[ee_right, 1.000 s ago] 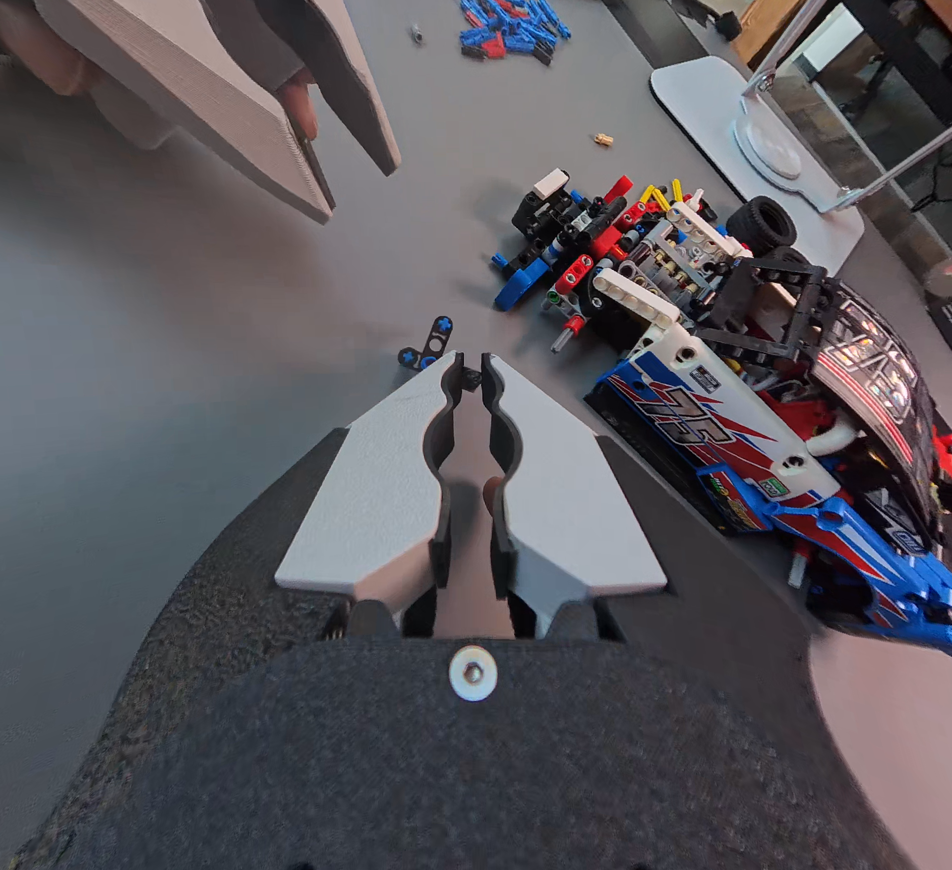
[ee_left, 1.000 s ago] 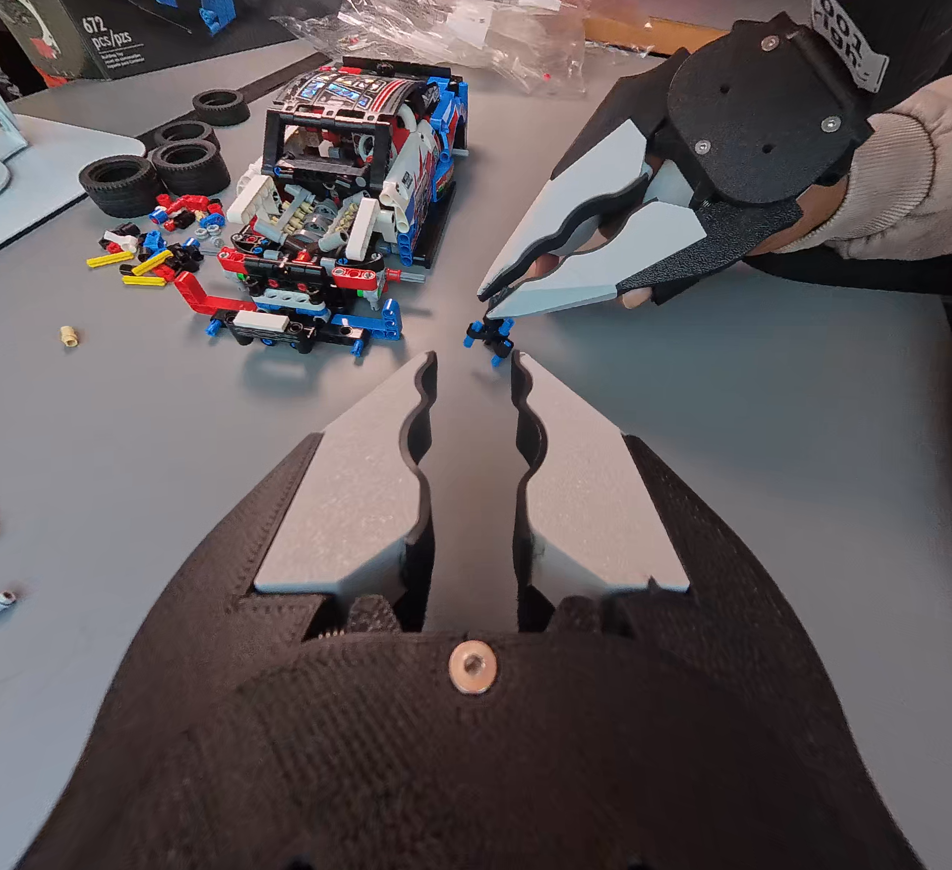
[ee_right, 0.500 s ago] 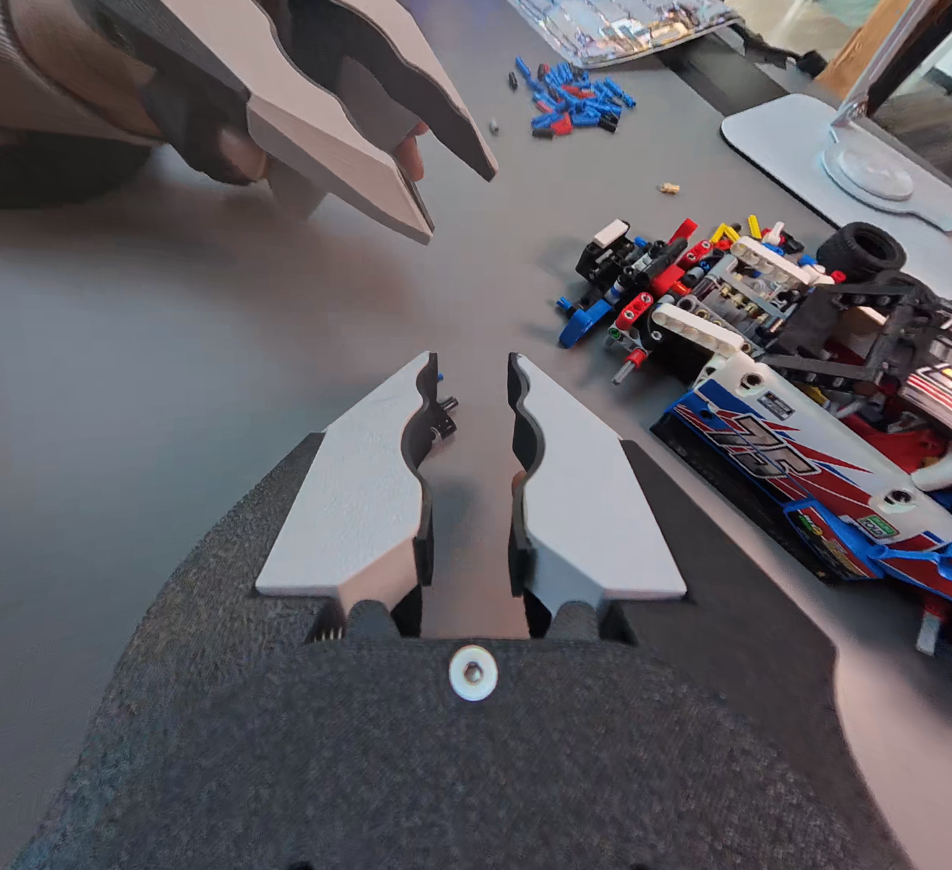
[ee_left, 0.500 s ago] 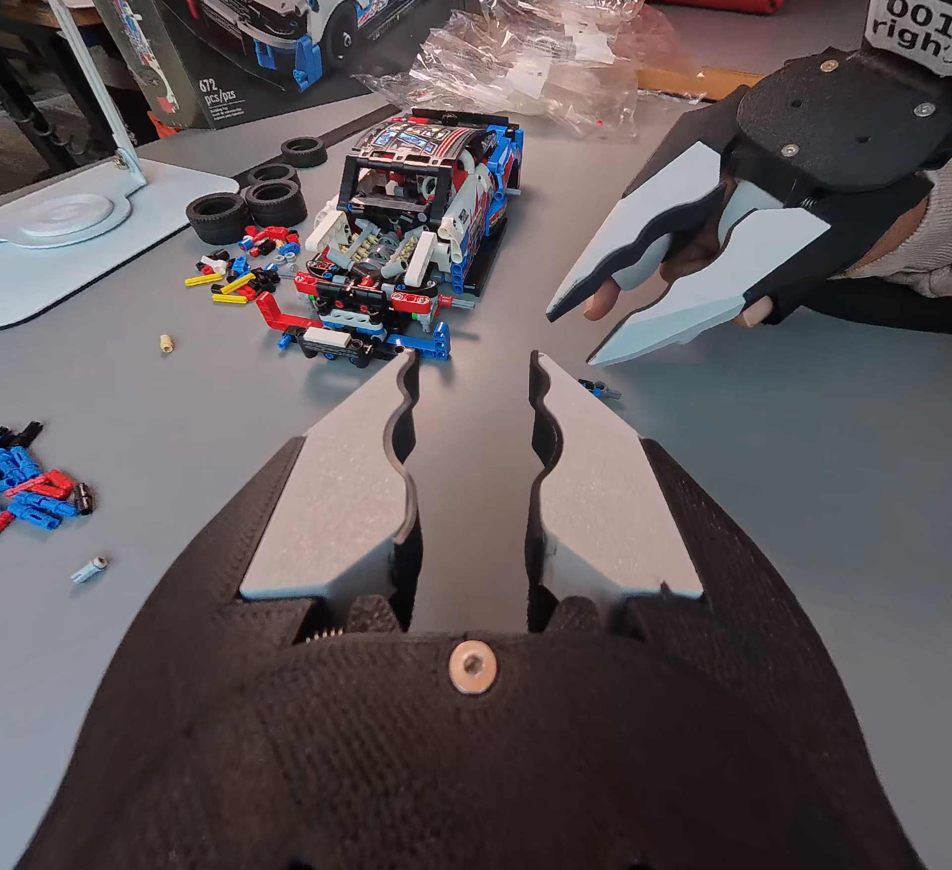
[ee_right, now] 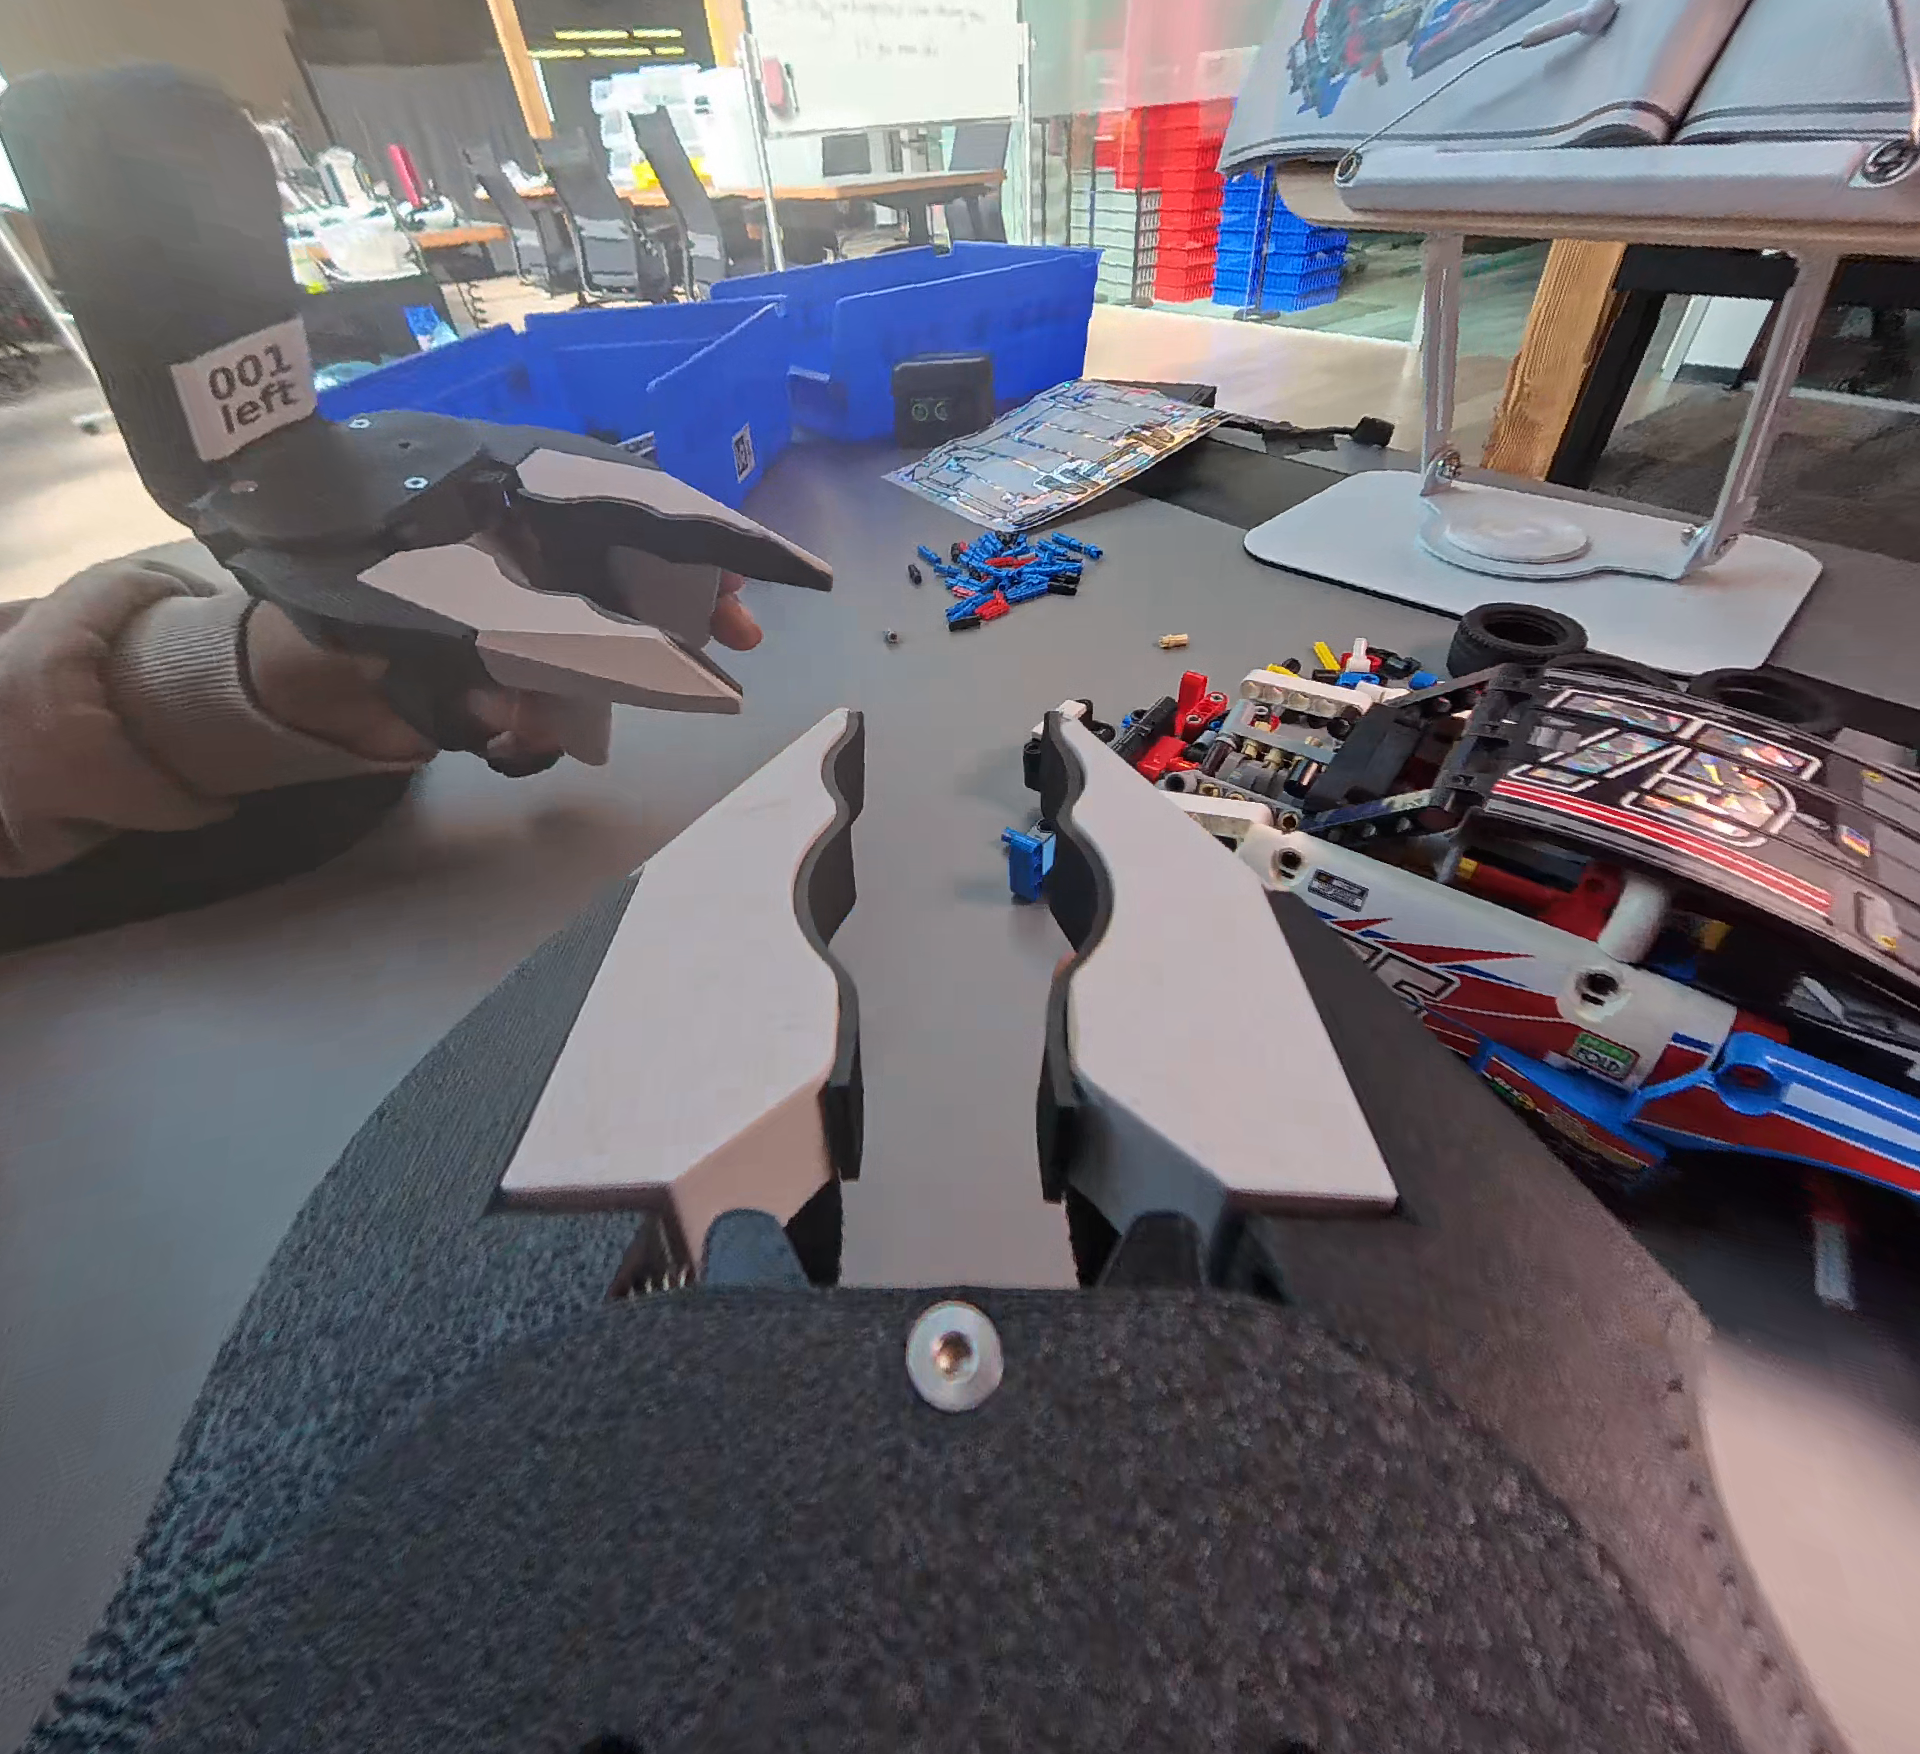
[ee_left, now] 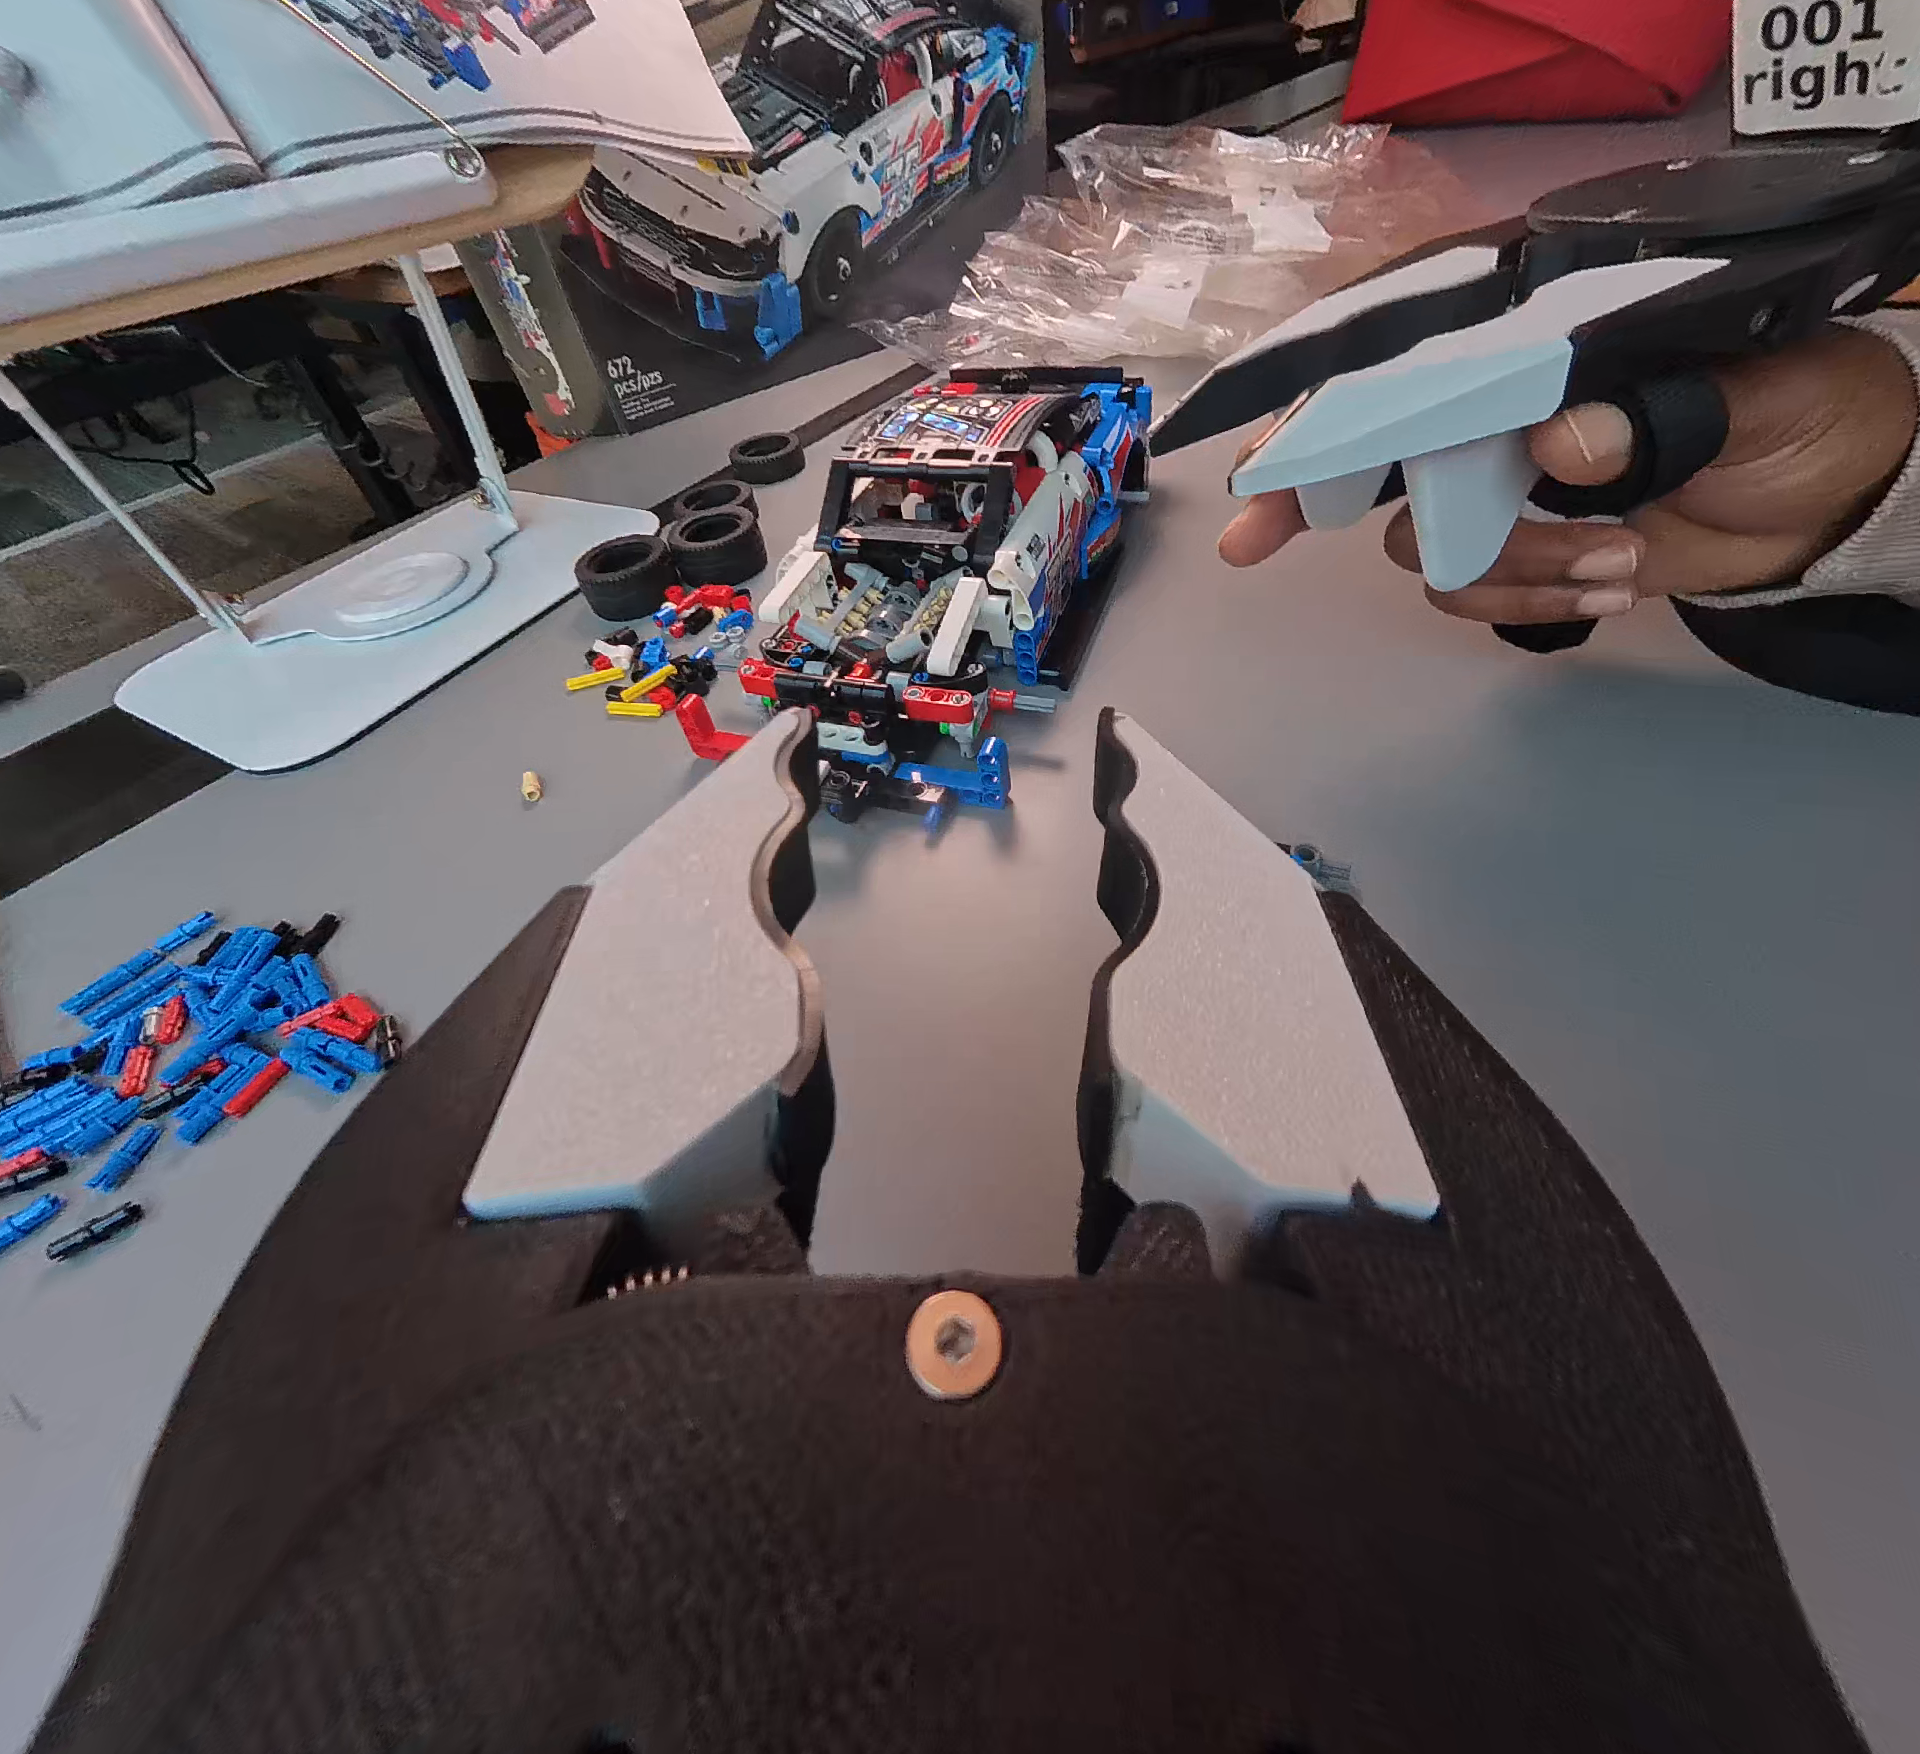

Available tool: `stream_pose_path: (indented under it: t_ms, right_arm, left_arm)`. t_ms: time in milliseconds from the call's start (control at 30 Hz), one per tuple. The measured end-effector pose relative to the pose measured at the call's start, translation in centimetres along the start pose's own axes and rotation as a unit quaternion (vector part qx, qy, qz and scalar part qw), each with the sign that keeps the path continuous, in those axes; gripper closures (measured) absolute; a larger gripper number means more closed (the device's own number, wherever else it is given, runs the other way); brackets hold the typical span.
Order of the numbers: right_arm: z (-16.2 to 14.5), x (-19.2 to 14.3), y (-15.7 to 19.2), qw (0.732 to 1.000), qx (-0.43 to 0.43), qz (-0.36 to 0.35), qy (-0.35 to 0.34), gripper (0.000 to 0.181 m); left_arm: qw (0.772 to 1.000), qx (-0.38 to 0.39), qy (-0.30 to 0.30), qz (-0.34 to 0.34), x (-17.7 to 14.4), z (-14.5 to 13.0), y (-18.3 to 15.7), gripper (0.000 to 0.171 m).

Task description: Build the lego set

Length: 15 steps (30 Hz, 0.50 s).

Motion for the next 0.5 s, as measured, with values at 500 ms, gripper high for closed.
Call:
stream_pose_path:
  t_ms: [500]
  right_arm:
    - [-0.8,0.1,-0.2,0.999,0.027,0.018,0.01,0.167]
  left_arm:
    - [0.996,-0.066,-0.065,0.008,-2.1,2.0,1.9,0.168]
Point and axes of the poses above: each gripper's, where its closed fingertips meet, x out along the fingers, z out of its top, y = z × x across the jaws, the point moved 1 cm from there along -x, back along the fingers, and after that the axes turned 7 degrees about y, right-handed, at the moved point
